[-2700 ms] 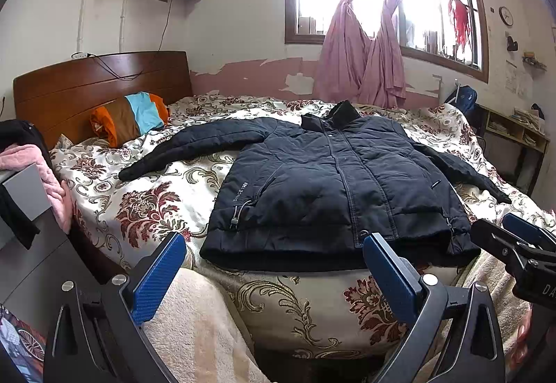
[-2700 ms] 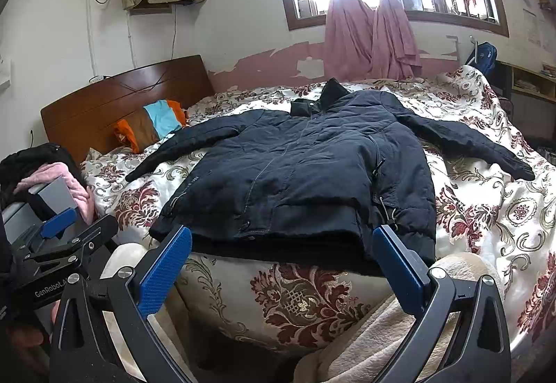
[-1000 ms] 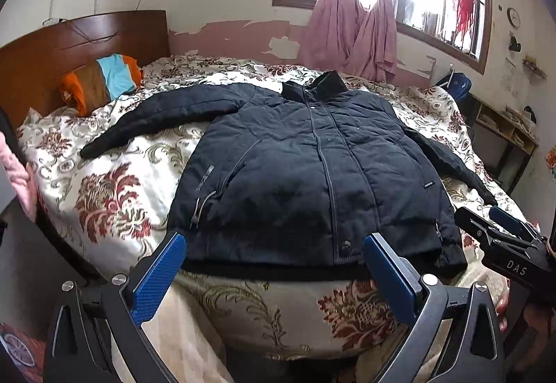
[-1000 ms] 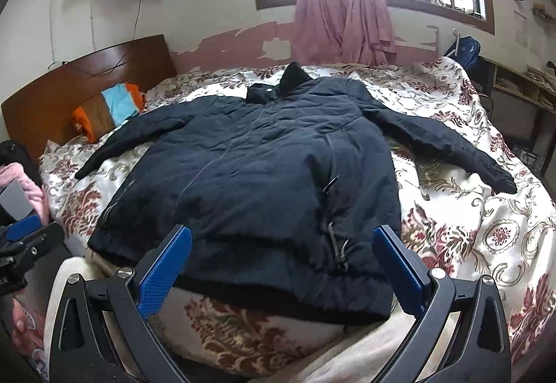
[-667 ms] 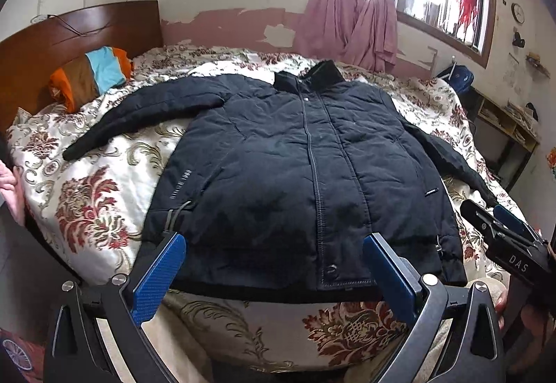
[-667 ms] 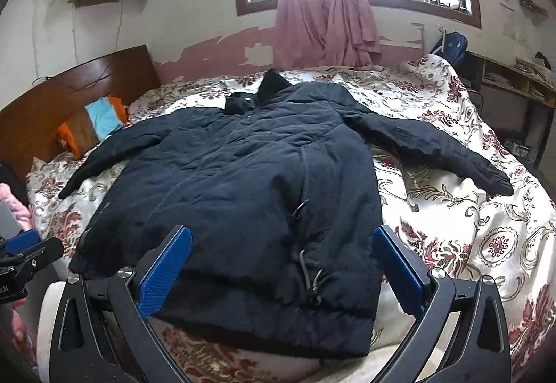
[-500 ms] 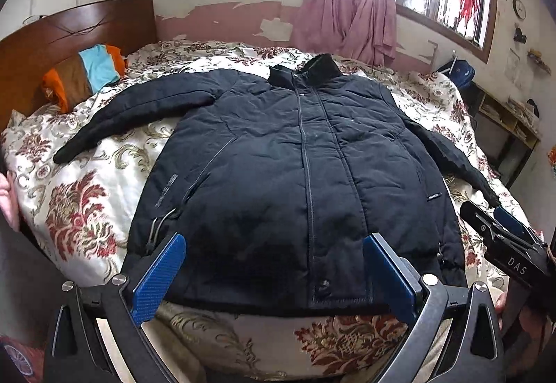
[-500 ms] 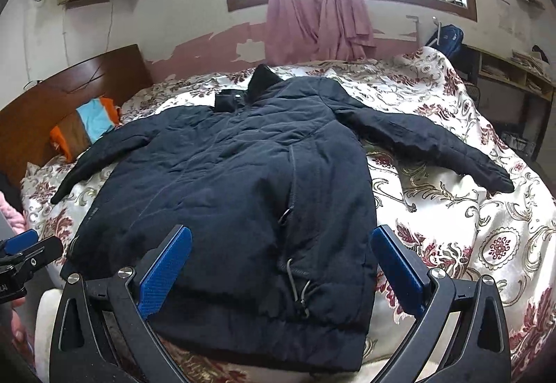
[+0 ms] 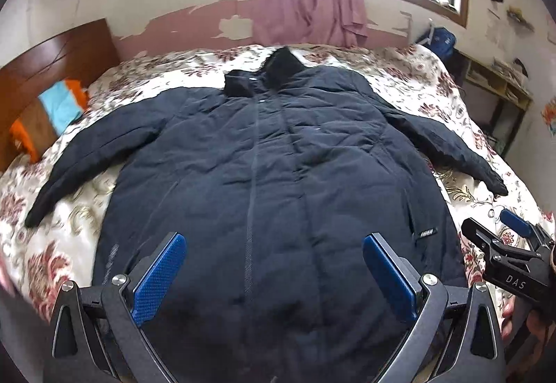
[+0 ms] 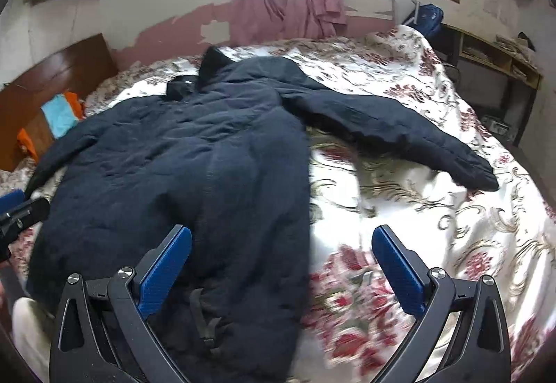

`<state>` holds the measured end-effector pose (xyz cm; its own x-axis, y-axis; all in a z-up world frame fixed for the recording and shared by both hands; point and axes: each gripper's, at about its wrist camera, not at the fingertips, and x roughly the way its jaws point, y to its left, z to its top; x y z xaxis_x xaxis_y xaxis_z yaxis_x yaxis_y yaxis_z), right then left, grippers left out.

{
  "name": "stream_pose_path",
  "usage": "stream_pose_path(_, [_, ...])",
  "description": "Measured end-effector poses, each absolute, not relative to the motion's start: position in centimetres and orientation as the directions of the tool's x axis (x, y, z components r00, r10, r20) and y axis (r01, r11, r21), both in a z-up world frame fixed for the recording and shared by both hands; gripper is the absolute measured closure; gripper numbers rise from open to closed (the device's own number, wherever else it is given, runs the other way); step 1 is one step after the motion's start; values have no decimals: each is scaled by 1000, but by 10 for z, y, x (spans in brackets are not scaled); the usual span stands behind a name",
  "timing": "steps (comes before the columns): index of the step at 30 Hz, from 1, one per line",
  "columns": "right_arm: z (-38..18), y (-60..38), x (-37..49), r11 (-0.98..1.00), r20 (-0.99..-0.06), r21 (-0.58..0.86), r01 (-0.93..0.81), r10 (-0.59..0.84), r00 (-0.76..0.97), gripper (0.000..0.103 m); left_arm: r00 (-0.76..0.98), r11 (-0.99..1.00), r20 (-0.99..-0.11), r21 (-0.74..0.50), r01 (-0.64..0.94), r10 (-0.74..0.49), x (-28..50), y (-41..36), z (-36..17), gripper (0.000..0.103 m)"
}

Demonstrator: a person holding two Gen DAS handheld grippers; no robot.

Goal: Fold large clothes
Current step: 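Reach the right gripper to the nearest jacket sleeve cuff and grasp it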

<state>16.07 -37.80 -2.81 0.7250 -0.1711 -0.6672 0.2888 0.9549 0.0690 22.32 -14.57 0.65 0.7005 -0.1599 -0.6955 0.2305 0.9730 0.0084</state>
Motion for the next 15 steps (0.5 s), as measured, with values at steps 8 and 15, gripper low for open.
stream_pose_path(8, [-36, -443, 181, 936, -693, 101, 336, -176, 699, 1, 690, 947, -694, 34, 319, -207, 261, -200, 11, 0])
stream_pose_path(15, [-66, -516, 192, 847, -697, 260, 464, -168, 697, 1, 696, 924, -682, 76, 375, -226, 287, -240, 7, 0])
